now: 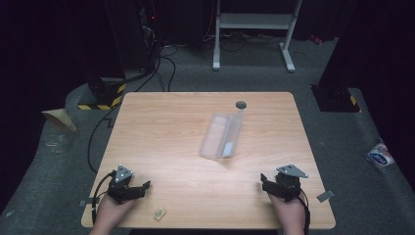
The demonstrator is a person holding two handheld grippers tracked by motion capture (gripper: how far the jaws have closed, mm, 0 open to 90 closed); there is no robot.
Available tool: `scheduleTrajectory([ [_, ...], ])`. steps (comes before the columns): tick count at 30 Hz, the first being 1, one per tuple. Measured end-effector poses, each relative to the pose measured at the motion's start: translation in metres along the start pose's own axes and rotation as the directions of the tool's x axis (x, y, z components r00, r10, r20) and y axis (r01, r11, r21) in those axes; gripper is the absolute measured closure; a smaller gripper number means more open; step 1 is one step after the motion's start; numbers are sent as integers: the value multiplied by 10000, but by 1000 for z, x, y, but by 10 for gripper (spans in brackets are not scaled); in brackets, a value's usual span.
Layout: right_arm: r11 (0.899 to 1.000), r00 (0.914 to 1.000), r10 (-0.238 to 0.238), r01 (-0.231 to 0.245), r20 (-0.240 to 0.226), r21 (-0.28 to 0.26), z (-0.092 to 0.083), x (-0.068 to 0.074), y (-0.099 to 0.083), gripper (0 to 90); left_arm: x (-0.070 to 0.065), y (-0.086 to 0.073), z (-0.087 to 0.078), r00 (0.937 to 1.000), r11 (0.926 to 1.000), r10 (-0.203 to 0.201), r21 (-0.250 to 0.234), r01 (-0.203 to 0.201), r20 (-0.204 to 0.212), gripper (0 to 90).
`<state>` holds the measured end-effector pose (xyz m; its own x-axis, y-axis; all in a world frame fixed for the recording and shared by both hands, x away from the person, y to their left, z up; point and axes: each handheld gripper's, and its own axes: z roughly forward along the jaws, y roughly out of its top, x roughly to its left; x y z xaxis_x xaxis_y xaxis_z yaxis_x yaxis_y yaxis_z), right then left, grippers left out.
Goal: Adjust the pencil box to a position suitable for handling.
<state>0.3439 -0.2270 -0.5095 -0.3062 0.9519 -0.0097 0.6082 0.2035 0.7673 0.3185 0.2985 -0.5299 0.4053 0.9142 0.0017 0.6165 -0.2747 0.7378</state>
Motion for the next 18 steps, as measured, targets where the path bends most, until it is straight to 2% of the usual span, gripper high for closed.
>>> scheduleTrajectory([
  [4,9996,9997,-219,217,-128,-172,-2,10,5,229,0,0,0,10000,10000,4,0,-4,40,158],
  [6,9994,9995,-208,202,-236,-272,-5,14,7,238,2,1,0,9999,9999,132,55,-132,37,157],
  [10,9973,9988,-369,347,-328,-643,-12,23,12,278,2,1,1,9999,9999,122,48,-122,30,157],
  [13,9974,9989,-212,183,-416,-692,-14,29,15,280,2,1,0,9999,9999,140,52,-140,21,157],
  [17,9968,9987,-332,302,-394,-736,-12,37,15,284,1,1,0,10000,10000,80,49,-80,43,158],
  [18,9972,9982,-405,377,-433,-649,-9,43,17,285,1,0,0,10000,10000,47,44,-47,52,158],
])
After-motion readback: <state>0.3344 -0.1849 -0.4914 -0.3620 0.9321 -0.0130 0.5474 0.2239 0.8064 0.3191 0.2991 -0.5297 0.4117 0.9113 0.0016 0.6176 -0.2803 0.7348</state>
